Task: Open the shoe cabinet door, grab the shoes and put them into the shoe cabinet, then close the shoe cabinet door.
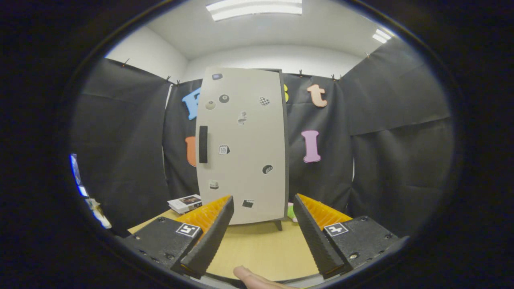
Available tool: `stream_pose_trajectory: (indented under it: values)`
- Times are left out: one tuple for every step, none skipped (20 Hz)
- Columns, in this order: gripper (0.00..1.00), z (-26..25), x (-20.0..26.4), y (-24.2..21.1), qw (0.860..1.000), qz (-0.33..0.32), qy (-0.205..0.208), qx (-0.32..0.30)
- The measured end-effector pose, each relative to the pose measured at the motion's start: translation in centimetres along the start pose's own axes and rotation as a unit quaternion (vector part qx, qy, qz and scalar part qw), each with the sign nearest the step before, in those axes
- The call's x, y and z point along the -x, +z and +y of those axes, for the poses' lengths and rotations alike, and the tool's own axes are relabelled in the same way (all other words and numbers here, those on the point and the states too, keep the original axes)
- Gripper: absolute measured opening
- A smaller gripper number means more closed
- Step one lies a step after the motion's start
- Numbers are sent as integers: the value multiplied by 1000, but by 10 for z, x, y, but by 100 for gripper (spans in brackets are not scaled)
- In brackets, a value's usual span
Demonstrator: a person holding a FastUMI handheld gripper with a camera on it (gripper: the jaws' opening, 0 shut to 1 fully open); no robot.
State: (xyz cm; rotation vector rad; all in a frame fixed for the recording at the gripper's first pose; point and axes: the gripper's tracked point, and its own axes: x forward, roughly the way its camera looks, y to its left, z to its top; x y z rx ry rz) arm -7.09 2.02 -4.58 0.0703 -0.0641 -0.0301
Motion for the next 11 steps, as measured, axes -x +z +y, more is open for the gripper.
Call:
stream_pose_trajectory:
  values:
    - [97, -3, 3, 0, 1000, -2, -3, 3]
    - [97, -4, 4, 0, 1000, -2, -7, 3]
    - [97, -2, 6, 0, 1000, -1, -3, 7]
    - [97, 2, 9, 0, 1000, 0, 6, 7]
    - [97, 5, 11, 2, 1000, 1, 12, 4]
    - [97, 6, 13, 2, 1000, 0, 15, 4]
    - [97, 5, 15, 3, 1000, -2, 15, 7]
    - [97, 4, 16, 4, 1000, -5, 13, 9]
    - [97, 3, 18, 6, 1000, -9, 11, 12]
    - [97, 4, 19, 6, 1000, -10, 11, 14]
    - [97, 6, 21, 6, 1000, -11, 14, 15]
